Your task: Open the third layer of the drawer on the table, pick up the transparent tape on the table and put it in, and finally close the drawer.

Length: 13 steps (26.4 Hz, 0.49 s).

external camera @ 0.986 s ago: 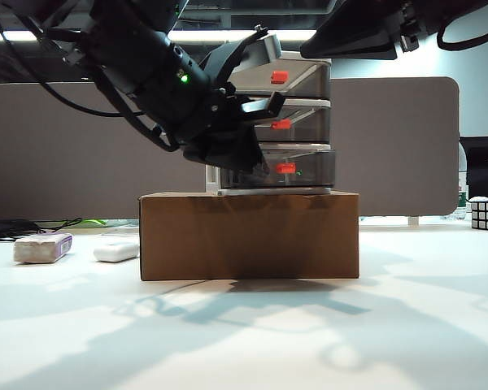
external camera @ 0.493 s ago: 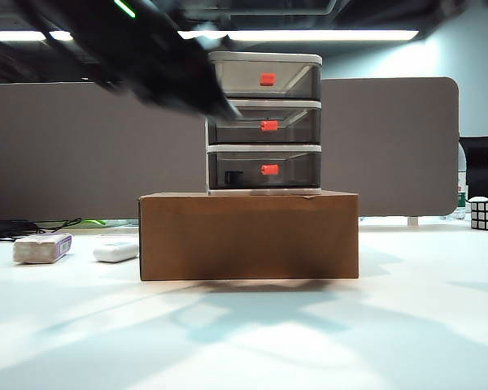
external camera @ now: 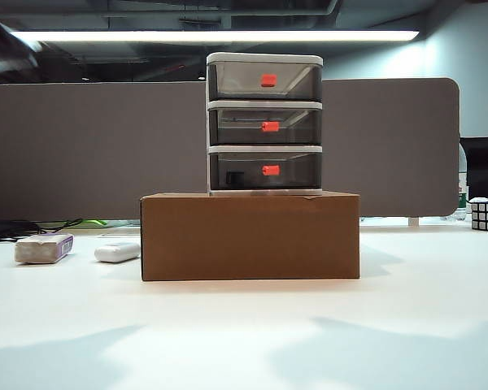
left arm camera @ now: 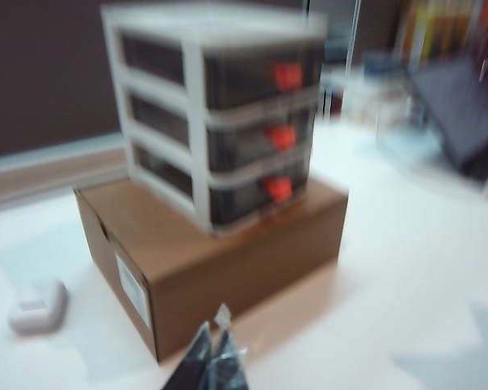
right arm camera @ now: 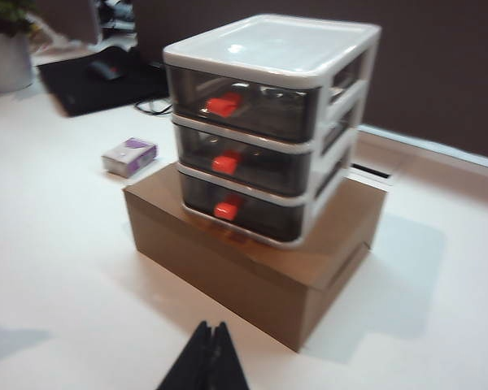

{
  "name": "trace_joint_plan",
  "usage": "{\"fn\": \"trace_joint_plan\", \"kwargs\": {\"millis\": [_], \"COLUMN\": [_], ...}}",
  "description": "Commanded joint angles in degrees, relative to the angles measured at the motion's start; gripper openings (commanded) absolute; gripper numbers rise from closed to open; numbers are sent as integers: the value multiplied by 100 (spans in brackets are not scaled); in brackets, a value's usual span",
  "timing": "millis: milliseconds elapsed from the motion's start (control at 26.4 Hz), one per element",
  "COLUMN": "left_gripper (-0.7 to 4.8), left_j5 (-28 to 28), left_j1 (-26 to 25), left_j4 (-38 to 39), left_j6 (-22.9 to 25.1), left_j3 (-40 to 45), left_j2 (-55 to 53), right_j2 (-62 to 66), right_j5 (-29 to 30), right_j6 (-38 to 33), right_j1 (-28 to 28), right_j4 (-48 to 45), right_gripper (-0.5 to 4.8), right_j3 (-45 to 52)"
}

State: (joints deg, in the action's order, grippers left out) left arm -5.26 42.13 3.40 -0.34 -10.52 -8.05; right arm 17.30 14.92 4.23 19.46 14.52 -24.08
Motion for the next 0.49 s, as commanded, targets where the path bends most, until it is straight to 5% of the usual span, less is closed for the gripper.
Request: {"fn": "trace_joint_plan", "kwargs": {"millis": [38,493], "left_gripper": [-6,-6], "left_j5": [-269,-525], "left_j1": [-46,-68], "left_j4": [691,407], "left_j6": [-157,-164], "left_j3": [179,538], "left_j2": [815,791], "right_j2": [-951,-1733], "right_j5": [-162,-605], "right_j6": [-22,-483], "right_j1": [7,28], "right_j4": [-15,-828], "right_gripper": [-5,-5], "right_j3": [719,2236]}}
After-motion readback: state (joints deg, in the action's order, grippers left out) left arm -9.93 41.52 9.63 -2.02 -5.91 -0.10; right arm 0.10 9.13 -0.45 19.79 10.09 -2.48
